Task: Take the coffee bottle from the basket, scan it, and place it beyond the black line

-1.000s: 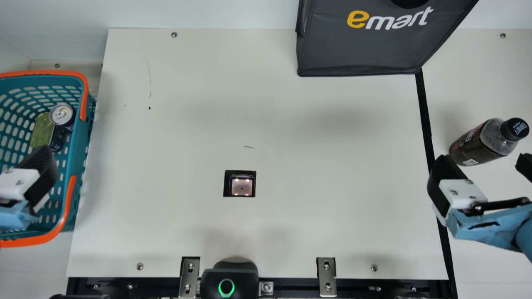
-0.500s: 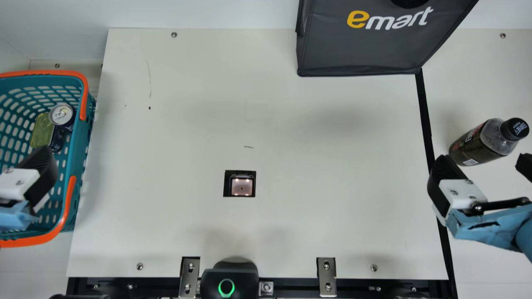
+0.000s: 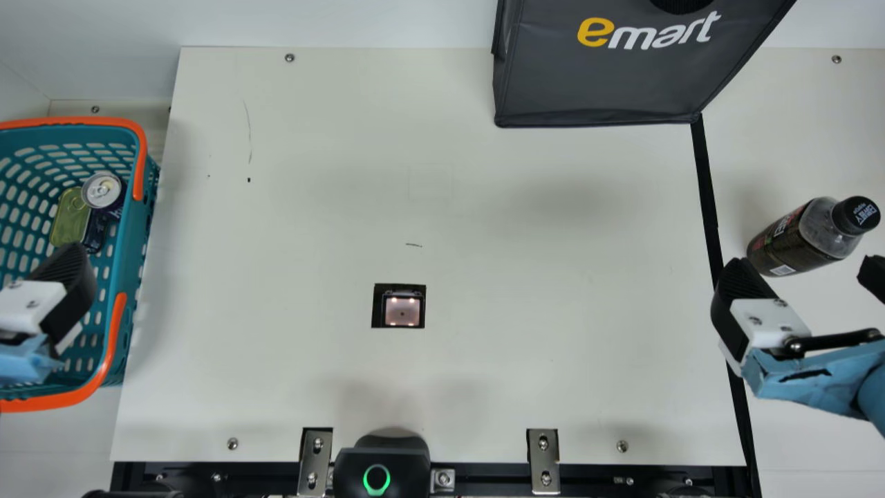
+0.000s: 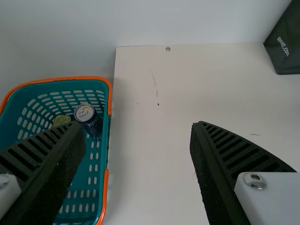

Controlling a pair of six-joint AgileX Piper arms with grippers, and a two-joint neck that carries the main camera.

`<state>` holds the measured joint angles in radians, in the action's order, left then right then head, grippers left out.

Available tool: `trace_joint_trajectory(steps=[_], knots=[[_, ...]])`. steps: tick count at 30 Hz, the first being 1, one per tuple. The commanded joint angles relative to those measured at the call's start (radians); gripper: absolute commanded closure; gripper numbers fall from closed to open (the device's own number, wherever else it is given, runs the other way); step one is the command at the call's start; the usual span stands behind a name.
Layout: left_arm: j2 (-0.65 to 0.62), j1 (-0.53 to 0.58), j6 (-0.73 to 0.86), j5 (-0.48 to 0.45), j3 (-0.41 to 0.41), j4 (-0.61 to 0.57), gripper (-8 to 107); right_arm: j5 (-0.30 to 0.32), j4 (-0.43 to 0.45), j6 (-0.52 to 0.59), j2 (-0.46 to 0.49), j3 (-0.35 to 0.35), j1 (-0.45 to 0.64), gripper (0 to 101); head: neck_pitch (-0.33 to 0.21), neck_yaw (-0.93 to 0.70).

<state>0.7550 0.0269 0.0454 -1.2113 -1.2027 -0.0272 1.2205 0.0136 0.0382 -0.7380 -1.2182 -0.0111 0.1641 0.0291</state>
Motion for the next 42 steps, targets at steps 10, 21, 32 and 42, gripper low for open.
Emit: trace_joint_trajectory(steps=[10,21,32,42], knots=[[0.000,0.000,0.000,0.000,0.000,0.000,9,0.000,0.000,0.000,0.000,0.000,0.000,11,-0.026,-0.002],[0.000,0.000,0.000,0.000,0.000,0.000,9,0.000,0.000,0.000,0.000,0.000,0.000,11,-0.026,-0.002],[0.000,0.000,0.000,0.000,0.000,0.000,9,0.000,0.000,0.000,0.000,0.000,0.000,11,-0.026,-0.002],[0.000,0.000,0.000,0.000,0.000,0.000,9,0.000,0.000,0.000,0.000,0.000,0.000,11,-0.026,-0.002]])
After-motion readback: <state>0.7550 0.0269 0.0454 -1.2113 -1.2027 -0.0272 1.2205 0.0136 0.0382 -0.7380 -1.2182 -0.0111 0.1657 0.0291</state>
